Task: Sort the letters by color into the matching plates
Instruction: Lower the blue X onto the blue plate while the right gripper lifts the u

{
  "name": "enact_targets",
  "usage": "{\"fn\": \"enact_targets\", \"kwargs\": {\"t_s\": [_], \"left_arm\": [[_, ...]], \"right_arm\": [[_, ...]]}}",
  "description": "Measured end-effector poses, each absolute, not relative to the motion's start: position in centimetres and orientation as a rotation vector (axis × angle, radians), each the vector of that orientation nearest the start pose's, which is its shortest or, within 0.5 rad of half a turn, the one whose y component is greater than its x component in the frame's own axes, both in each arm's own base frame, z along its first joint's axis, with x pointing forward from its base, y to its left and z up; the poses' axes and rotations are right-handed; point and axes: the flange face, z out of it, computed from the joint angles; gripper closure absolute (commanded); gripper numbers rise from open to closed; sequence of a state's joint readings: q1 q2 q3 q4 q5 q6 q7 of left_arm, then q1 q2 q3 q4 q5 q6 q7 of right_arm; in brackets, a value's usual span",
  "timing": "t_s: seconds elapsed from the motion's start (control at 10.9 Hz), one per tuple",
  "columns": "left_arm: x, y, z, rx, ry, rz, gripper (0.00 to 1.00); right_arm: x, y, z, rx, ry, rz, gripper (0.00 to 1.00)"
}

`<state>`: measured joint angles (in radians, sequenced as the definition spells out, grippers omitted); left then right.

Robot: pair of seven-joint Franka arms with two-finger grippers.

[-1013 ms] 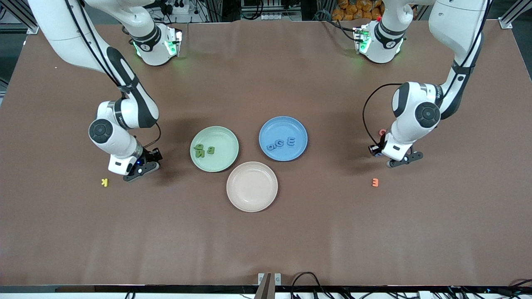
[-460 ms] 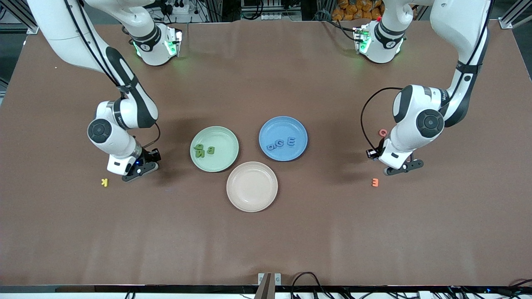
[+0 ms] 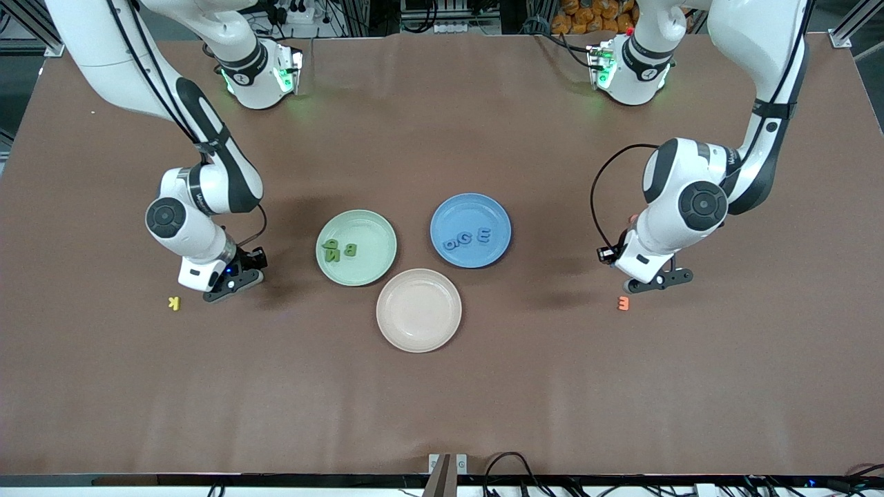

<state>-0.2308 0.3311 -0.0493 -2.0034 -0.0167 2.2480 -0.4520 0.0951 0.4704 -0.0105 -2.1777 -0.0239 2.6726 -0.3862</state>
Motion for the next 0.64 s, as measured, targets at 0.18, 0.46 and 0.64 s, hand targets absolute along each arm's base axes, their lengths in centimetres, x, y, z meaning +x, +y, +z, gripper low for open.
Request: {"fn": "enact_targets", "kwargs": {"t_s": [0.18,0.46,0.64], "left_arm": [[57.4,-18.4,30.2,-3.119,-0.24,0.155,1.0],[56.6,-23.2,31.7,-3.122,-0.212,0.133,1.0],[55.6,-26.2,32.0,-3.12,-0.221,0.124,1.0]], "right_arm": [[56.0,4.9,17.4,-3.065,-0.773,-0.037,0.58],[56.1,4.9,17.4,-3.064,-0.773,-0.039,0.65],[56.2,4.8,17.5,-3.065,-0.771,-0.044,0.72]]}}
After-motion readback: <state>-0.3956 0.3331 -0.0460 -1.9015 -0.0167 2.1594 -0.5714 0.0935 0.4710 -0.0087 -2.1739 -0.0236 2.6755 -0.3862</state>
